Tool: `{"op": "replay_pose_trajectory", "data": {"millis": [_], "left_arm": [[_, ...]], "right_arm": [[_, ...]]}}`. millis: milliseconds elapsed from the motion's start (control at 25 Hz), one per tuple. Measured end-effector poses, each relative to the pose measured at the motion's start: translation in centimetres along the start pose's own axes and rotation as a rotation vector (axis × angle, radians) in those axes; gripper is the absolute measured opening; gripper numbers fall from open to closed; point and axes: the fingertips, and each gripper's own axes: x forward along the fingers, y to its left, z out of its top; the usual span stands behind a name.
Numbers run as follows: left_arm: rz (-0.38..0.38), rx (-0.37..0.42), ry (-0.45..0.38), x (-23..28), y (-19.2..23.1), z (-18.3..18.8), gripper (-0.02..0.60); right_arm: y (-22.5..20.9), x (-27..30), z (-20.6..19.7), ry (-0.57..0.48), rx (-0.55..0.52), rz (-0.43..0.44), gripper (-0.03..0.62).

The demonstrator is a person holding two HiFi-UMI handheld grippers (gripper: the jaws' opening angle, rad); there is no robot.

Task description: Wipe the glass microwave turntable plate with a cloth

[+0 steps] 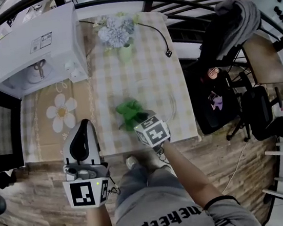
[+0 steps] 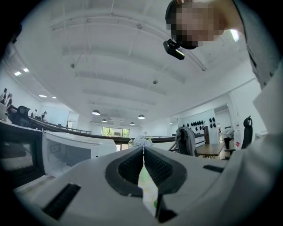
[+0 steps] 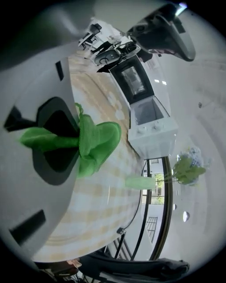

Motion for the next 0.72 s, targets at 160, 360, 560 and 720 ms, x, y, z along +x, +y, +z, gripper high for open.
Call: {"op": "replay_pose_trajectory", "data": {"millis": [160,360,560,720], "left_arm": [[0.015,-0.005,0.004,-0.4,0.5,-0.1,0.011],[0.012,-0.014,0.000,-0.3,0.4,0.0,0.011],[0.003,-0.012,-0.001,-0.3,0.1,0.1,0.011],[-0.010,-0.014,-0.005,-0.2,-0.4,0.1,0.011]], "right_arm": [[0.1,0.9,-0.6,0.015,-0.007,0.004,0.060],[0.2,0.4,-0.9,0.023,0.011,0.008,0.060],[-1.5,-0.7,-1.8,0.011,0.041,-0.030,0.058],[-4.2,-2.0,-2.8,0.001,0.081,-0.084,0.058]]}}
